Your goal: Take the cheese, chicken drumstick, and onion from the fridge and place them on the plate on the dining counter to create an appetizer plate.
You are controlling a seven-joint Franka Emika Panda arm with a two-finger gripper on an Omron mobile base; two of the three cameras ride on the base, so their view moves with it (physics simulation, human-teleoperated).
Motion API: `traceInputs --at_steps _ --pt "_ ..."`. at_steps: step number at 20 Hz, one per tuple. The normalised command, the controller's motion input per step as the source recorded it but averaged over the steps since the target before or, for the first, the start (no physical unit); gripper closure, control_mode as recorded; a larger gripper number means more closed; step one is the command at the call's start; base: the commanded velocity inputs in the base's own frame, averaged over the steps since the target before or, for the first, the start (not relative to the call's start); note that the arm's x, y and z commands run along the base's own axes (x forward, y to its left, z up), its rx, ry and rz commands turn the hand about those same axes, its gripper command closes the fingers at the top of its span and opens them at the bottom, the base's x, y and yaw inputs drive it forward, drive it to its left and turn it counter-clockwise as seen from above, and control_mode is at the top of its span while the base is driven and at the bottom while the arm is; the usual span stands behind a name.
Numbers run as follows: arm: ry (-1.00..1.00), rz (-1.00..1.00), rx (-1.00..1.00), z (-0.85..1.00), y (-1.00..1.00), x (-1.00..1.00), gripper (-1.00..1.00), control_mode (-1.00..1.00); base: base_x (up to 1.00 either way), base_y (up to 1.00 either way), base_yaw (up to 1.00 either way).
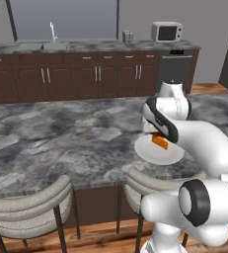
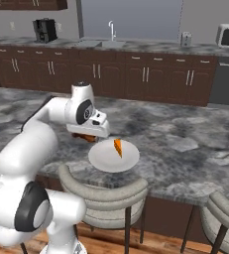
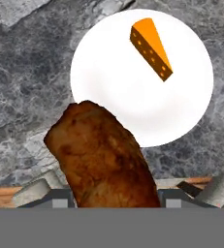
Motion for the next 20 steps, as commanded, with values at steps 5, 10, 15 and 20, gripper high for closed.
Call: traceInputs --at_steps 5,10,15,20 --pt "0.09 0.0 0.01 -0.65 -0.16 0.42 1.0 -1.0 0.0 0.0 0.0" --pt "0.05 0.0 0.02 -0.55 -0.18 0.59 1.0 -1.0 0.0 0.0 0.0" --pt "0.04 0.0 0.03 -0.24 -0.08 0.81 1.0 -1.0 0.0 0.0 0.0" --pt "0.05 0.0 0.01 -0.39 0.0 0.73 1.0 -1.0 0.0 0.0 0.0"
